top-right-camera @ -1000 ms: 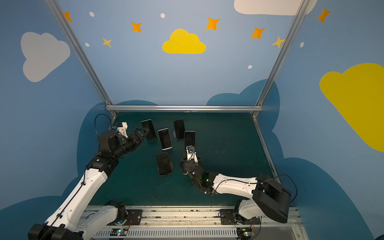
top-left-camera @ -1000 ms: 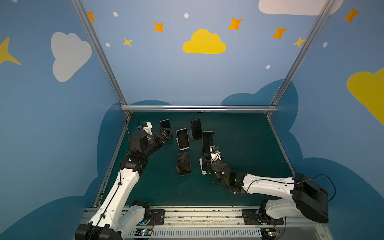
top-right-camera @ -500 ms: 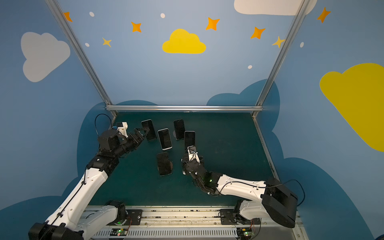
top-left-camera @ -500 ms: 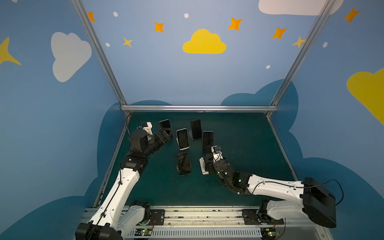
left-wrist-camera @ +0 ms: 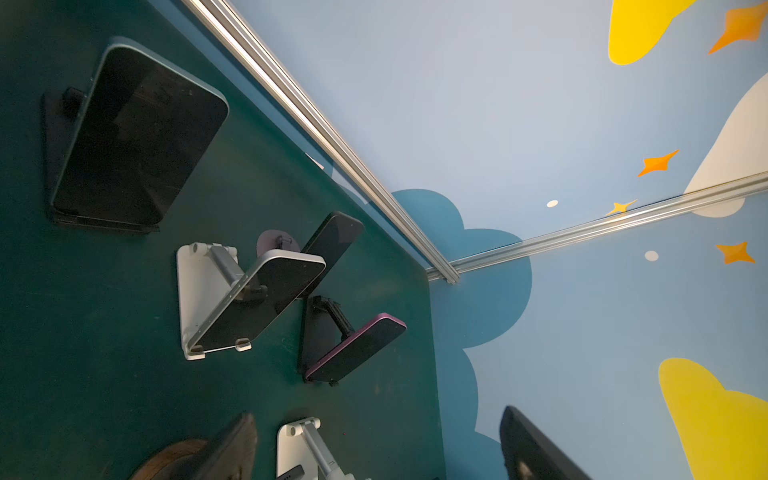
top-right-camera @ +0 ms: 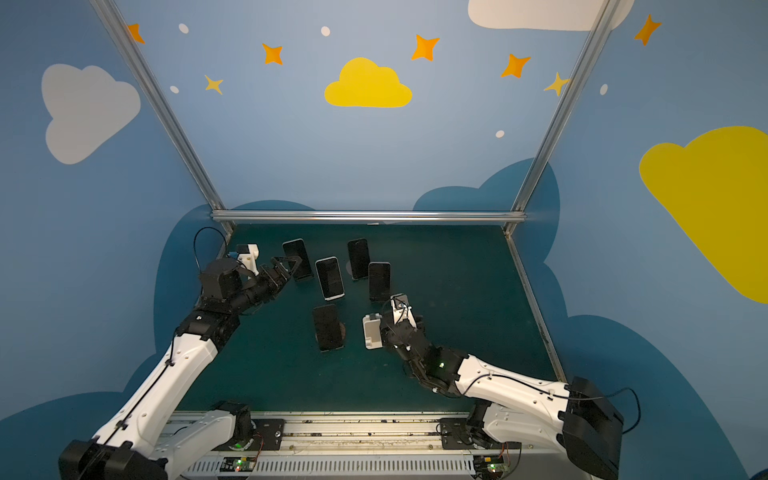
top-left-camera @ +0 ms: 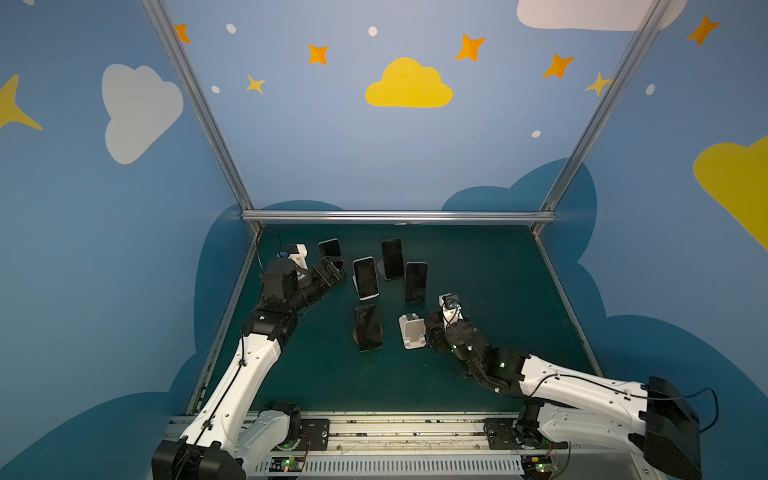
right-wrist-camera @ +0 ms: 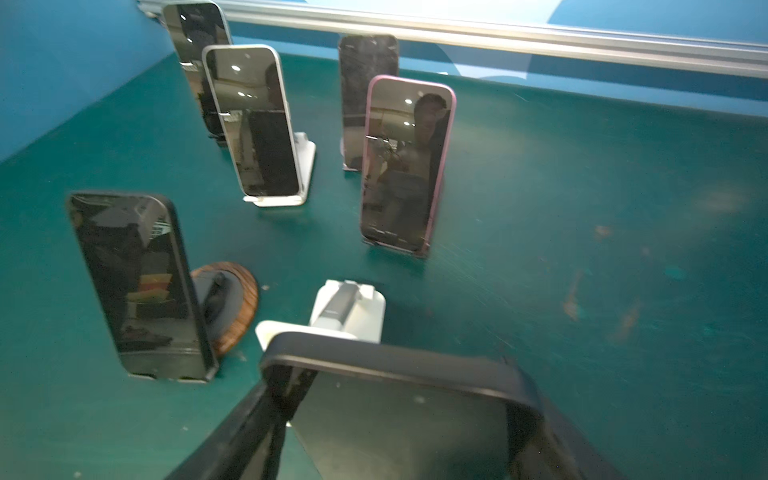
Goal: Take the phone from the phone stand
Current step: 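Lift the dark phone up out of the white stand with the right gripper, then carry the held dark phone away from the stand and lower it onto the table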
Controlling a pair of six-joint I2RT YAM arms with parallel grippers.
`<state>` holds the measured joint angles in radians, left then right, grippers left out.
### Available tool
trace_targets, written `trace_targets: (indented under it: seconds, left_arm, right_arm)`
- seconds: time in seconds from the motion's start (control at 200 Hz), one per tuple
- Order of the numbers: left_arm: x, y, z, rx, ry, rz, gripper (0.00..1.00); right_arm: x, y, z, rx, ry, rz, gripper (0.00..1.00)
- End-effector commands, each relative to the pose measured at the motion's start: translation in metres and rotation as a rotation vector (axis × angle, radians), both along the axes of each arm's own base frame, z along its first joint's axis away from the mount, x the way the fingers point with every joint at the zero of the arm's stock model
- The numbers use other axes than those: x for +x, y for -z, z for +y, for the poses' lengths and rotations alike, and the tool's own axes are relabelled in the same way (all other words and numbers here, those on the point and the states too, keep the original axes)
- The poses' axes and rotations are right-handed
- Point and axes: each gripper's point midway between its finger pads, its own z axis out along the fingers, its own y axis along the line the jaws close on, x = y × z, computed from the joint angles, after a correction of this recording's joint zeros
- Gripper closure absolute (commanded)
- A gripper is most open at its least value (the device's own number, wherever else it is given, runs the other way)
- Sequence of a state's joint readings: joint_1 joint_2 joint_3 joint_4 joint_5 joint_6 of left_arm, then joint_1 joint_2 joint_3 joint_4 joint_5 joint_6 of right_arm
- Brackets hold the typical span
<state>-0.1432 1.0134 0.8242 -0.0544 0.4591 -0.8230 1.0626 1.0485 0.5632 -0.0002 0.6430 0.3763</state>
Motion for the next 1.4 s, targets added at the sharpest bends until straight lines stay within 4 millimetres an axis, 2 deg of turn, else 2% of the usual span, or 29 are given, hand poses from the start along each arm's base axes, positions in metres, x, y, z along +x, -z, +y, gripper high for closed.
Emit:
trace_targets:
  seconds: [0.0, 0.225, 0.466, 0.721, 0.951, 1.181, 1.367, 1.397]
  left_arm:
    - [-0.001, 0.001, -0.007, 0.003, 0.032, -0.013, 0.09]
    - [-0.005, 0.001, -0.019, 0.007, 0.068, -0.017, 0.09]
    - [-0.009, 0.002, -0.028, 0.023, 0.095, -0.016, 0.09]
    - [-0.013, 0.005, -0.036, 0.051, 0.119, -0.013, 0.09]
    - [-0.014, 0.008, -0.04, 0.065, 0.13, -0.006, 0.09]
    - [-0.015, 0.008, -0.041, 0.078, 0.132, -0.009, 0.09]
    - [-0.014, 0.01, -0.042, 0.078, 0.135, -0.002, 0.09]
    - [-0.014, 0.009, -0.042, 0.077, 0.136, -0.004, 0.09]
  right_arm:
    - [0.002, 0.001, -0.021, -0.034, 0.04, -0.007, 0.35]
    - [0.017, 0.011, -0.052, -0.025, 0.156, -0.021, 0.36]
    - [0.024, 0.027, -0.07, -0.05, 0.188, 0.072, 0.36]
    - [0.028, 0.036, -0.083, -0.064, 0.199, 0.161, 0.36]
    - [0.037, 0.047, -0.088, -0.055, 0.214, 0.215, 0.37]
    - [0.044, 0.054, -0.082, -0.05, 0.18, 0.281, 0.37]
    - [0.045, 0.054, -0.08, -0.067, 0.156, 0.363, 0.38]
    - [0.043, 0.059, -0.082, -0.081, 0.156, 0.382, 0.38]
